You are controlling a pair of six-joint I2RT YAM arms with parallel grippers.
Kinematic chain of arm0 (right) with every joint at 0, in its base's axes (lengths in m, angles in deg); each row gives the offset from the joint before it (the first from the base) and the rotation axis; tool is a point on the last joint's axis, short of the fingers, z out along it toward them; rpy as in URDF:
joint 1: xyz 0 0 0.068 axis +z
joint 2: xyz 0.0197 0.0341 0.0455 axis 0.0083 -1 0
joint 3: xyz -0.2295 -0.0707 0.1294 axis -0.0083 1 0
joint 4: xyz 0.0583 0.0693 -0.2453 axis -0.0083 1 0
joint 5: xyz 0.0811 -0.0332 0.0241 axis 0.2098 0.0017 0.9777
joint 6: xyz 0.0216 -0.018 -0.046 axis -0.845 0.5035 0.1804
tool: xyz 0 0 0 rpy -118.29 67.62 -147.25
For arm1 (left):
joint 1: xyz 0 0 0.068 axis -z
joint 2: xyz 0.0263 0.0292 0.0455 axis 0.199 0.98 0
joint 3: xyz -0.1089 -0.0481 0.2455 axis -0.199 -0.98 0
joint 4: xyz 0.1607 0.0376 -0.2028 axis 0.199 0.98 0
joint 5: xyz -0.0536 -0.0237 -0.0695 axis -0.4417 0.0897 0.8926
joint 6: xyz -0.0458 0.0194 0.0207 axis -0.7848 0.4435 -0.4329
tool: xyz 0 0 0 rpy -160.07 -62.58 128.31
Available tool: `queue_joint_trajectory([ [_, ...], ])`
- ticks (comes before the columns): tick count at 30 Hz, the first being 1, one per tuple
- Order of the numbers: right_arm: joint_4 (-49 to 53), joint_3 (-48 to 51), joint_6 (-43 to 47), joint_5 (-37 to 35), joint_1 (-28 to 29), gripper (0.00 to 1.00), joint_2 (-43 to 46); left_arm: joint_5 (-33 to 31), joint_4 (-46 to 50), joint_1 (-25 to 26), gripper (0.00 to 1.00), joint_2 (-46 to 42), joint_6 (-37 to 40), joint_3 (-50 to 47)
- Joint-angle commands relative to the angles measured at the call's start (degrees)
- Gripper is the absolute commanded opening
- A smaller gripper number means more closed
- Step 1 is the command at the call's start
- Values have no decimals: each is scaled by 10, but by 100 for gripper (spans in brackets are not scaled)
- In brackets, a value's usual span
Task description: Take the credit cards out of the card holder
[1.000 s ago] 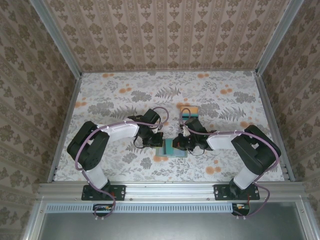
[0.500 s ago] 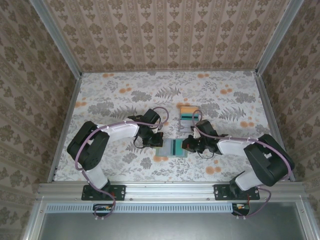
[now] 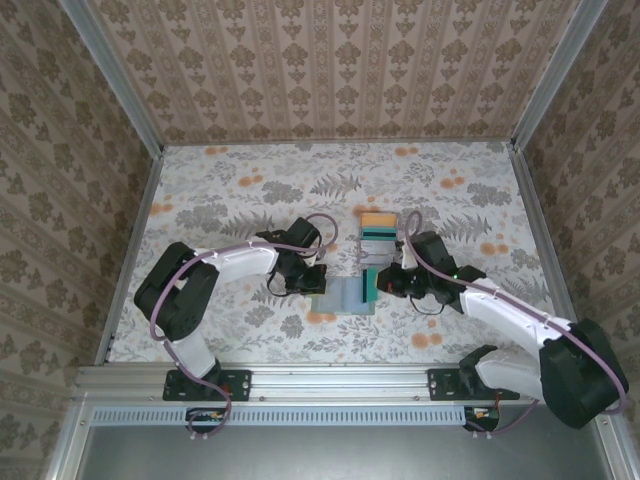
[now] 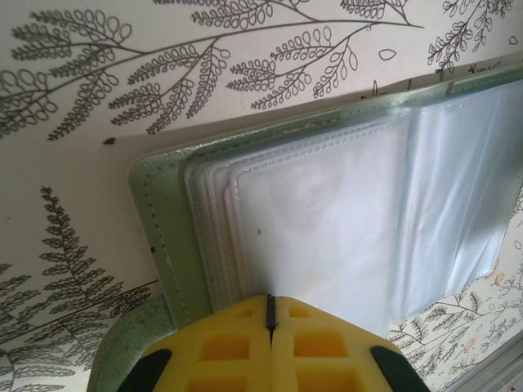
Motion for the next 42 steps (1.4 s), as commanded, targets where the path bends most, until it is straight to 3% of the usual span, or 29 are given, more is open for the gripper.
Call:
queue_joint_trajectory([
  [1, 113, -67, 81, -31, -2, 0, 23, -7, 32, -10, 3, -22, 19, 16],
  [7, 231, -191, 215, -85, -2, 0, 1, 9, 12, -38, 30, -83, 17, 23],
  [9, 252, -227, 288, -99, -2, 0, -9, 14, 4, -50, 42, -107, 16, 22],
  [14, 254, -272, 483, -130, -2, 0, -24, 5, -2, -70, 60, -159, 22, 16],
  [17, 252, -299, 588, -143, -2, 0, -40, -17, -3, -74, 86, -189, 27, 6],
  [18, 253, -310, 614, -151, -2, 0, -48, -26, -3, -75, 100, -200, 28, 0],
  [23, 306, -386, 748, -151, -2, 0, -105, -58, -1, -90, 100, -240, 24, -24],
  [29, 347, -447, 846, -179, -1, 0, -177, -89, 3, -109, 100, -293, 22, -42],
  [42, 289, -425, 926, -244, 5, 0, -252, -105, 1, -138, 100, -327, 4, -73],
])
